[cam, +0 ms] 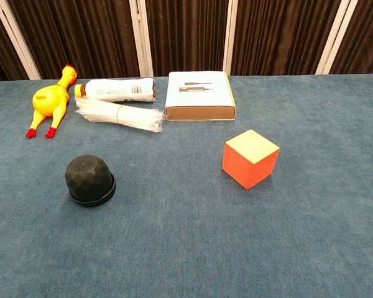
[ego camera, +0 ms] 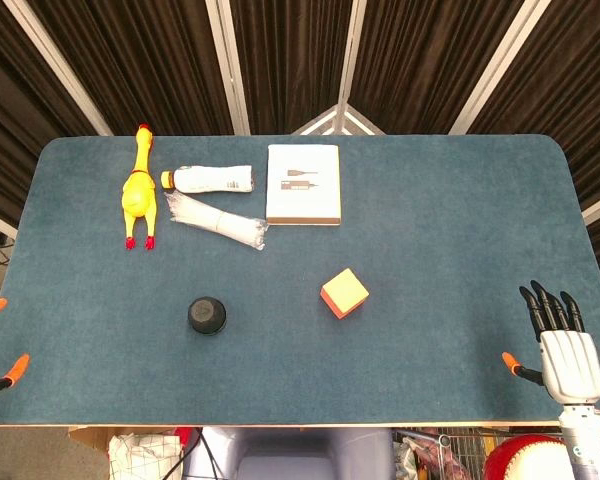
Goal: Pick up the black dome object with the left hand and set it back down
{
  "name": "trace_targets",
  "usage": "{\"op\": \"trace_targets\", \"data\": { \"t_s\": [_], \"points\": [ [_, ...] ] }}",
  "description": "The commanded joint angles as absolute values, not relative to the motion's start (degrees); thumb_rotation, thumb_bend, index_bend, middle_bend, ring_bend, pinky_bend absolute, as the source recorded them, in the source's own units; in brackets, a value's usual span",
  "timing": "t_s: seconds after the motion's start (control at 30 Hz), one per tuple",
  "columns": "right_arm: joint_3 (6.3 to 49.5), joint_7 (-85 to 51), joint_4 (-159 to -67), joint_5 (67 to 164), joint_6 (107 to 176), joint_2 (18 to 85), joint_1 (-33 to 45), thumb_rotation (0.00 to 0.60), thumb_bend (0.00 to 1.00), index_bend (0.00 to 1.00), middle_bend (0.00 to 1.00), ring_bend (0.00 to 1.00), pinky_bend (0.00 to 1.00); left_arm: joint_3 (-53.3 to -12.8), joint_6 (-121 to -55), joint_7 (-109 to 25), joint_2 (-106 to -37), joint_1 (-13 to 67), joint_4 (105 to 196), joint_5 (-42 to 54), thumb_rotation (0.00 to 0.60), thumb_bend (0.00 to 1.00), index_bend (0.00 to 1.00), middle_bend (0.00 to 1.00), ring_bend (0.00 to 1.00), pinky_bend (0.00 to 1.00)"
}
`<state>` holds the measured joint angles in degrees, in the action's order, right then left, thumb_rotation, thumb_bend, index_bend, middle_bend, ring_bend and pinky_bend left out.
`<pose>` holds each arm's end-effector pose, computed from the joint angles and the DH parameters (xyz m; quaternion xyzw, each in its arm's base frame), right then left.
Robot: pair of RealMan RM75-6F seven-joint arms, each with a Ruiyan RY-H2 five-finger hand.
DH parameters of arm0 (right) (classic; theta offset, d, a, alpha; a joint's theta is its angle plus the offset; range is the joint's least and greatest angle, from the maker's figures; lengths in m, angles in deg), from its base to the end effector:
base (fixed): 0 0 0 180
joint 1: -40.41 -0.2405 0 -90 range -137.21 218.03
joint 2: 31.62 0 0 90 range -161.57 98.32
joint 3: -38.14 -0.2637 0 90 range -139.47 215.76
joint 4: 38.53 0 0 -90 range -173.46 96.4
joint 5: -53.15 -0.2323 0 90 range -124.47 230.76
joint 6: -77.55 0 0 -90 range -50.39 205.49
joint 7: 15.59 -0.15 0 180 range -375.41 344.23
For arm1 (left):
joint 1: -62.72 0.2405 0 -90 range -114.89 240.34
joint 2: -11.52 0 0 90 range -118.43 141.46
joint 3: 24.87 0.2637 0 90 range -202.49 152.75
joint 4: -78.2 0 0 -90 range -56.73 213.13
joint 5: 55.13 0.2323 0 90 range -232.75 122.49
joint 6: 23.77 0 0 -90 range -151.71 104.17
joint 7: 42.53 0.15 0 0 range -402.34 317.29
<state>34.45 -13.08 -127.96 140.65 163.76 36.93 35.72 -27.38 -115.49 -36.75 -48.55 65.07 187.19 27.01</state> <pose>-0.3240 -0.1919 0.1243 0.5973 -0.3685 0.3981 0.5907 -0.2948 0.1461 0.1581 -0.5077 -0.4424 -0.3978 0.6231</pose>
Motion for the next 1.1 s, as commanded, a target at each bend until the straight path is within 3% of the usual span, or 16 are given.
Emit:
{"op": "trace_targets", "data": {
  "t_s": [0.03,0.57,0.87,1.1],
  "points": [
    [34.52,-13.01,-127.80,140.81,163.52,37.14,35.55,0.600,0.19,0.02,0.03,0.12,0.00,-27.35,-115.30,-36.62,-48.50,65.02,187.21,26.84,0.600,0.35,0.21,0.11,0.00,0.00],
    [34.96,-13.52,-128.66,141.95,164.86,36.92,36.12,0.600,0.19,0.02,0.03,0.12,0.00,-27.96,-113.67,-39.09,-49.09,63.94,186.42,26.92,0.600,0.34,0.19,0.10,0.00,0.00],
    [34.95,-15.12,-128.64,142.16,165.14,36.53,36.26,0.600,0.19,0.02,0.03,0.12,0.00,-27.17,-107.79,-42.60,-49.45,61.22,185.52,27.57,0.600,0.16,0.14,0.06,0.00,0.00],
    [35.01,-16.45,-128.39,141.49,164.03,36.48,36.04,0.600,0.19,0.02,0.03,0.12,0.00,-28.34,-103.10,-44.76,-53.81,57.54,182.53,27.38,0.600,0.12,0.13,0.04,0.00,0.00]
  ]
}}
